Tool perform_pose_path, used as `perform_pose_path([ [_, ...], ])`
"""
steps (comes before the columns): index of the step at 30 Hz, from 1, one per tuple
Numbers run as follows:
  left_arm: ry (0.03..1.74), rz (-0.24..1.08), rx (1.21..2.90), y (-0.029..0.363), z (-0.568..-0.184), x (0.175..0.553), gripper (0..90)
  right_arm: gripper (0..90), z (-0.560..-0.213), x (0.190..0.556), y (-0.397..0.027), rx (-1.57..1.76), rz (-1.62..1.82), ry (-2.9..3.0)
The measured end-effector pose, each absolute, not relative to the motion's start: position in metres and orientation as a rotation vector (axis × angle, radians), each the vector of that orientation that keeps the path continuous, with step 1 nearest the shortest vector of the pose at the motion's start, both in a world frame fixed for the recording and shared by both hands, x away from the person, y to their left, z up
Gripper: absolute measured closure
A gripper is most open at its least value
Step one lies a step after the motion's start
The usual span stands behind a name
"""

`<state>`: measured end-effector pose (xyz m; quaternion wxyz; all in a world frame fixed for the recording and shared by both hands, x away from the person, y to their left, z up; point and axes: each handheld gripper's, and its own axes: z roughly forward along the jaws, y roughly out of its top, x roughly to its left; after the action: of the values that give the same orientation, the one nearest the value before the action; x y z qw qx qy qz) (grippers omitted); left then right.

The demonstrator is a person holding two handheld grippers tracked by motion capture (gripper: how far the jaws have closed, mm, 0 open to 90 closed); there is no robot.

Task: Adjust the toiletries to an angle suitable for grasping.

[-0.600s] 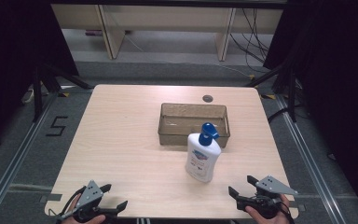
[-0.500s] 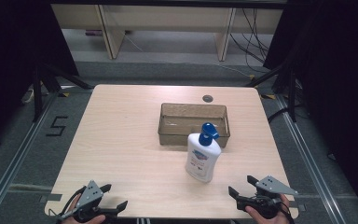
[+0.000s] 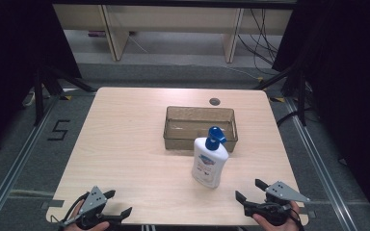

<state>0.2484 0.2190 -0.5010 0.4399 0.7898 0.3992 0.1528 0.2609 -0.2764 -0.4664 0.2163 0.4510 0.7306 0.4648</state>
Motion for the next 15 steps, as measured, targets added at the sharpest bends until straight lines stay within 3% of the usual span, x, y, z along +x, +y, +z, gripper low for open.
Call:
perform_pose_path([
  [15,0.993,0.378,1.968,0.219,-0.502,0.250,15.1,16.7,-0.437,0.255,-0.270,1.173,1.372,1.976],
])
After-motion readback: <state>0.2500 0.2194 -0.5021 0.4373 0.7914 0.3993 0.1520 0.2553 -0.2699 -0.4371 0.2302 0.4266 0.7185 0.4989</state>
